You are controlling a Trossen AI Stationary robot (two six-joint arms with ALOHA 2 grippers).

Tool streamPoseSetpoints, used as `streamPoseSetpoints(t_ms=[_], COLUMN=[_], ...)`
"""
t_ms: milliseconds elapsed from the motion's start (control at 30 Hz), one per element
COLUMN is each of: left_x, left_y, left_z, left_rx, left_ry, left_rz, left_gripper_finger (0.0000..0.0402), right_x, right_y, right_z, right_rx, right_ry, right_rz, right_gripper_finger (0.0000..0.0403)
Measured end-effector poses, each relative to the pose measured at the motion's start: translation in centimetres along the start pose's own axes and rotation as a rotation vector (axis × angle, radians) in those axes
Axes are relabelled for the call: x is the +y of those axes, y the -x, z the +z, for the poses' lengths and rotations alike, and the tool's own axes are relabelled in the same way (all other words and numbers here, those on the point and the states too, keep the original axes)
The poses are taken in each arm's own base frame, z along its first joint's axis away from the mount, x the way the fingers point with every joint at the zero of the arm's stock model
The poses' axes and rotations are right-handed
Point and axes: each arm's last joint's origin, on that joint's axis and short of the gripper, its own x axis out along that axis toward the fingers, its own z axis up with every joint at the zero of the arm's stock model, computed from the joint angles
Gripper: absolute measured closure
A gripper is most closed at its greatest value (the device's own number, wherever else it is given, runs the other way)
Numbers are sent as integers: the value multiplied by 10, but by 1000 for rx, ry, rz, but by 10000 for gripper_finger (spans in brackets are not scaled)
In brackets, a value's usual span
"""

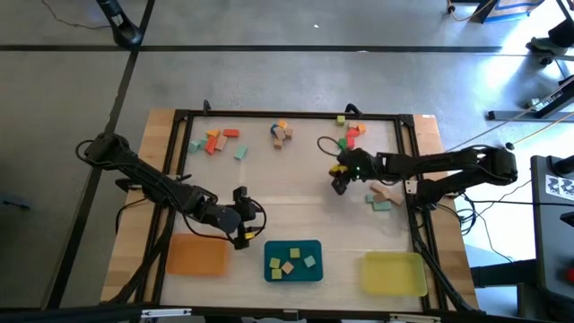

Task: Sort blocks by size
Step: Put the yellow cube block into the blue bin

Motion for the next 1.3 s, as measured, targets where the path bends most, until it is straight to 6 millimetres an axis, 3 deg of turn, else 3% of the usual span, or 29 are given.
streamPoseSetpoints(t_ms=[300,533,967,1133,1300], left_x=[0,0,0,0,0], left_y=[0,0,0,0,0], left_z=[0,0,0,0,0], left_rx=[0,-1,-1,-1,0], left_ry=[-8,-9,-20,-20,-21], left_rz=[-1,-1,-1,0,1], left_gripper_finger=[164,164,164,164,164], right_x=[68,107,155,171,175], right_y=[18,25,16,13,11], right_z=[-5,-21,-56,-60,-57], right_rx=[-116,-169,-182,-170,-189], right_ry=[128,209,279,319,311], right_rz=[370,562,766,786,763], right_gripper_finger=[262,260,258,258,255])
